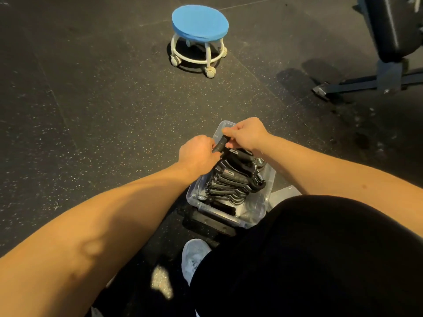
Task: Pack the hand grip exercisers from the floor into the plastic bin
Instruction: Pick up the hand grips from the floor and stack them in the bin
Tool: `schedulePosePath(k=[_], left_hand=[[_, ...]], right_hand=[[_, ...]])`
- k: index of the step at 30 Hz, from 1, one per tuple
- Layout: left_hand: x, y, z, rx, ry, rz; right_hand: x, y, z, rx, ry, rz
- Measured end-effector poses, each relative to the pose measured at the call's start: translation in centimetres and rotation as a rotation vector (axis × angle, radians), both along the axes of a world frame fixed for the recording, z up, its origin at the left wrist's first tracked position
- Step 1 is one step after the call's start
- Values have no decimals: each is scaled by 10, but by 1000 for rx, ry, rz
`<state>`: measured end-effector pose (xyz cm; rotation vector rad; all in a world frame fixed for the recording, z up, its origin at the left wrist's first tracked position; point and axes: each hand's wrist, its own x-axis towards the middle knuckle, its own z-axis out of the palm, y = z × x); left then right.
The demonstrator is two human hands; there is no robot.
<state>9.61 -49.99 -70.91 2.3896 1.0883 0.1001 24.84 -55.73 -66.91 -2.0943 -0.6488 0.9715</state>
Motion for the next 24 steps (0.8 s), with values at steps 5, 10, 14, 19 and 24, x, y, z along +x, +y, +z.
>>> schedulePosePath(k=[5, 10, 14, 19, 24], left_hand=[[-18, 16, -33, -246, -195, -179], [-17, 25, -64, -229, -223, -35], [-3, 21, -68, -412, -241, 84], [11, 22, -87, -491, -274, 221], [25, 22, -101, -523, -270, 282]], right_hand=[[20, 18, -28, -55, -37, 72], [34, 39, -61, -131, -82, 123], [45, 52, -80, -132, -65, 71], [44, 68, -97, -214, -191, 167], [48, 79, -95, -293, -183, 247]])
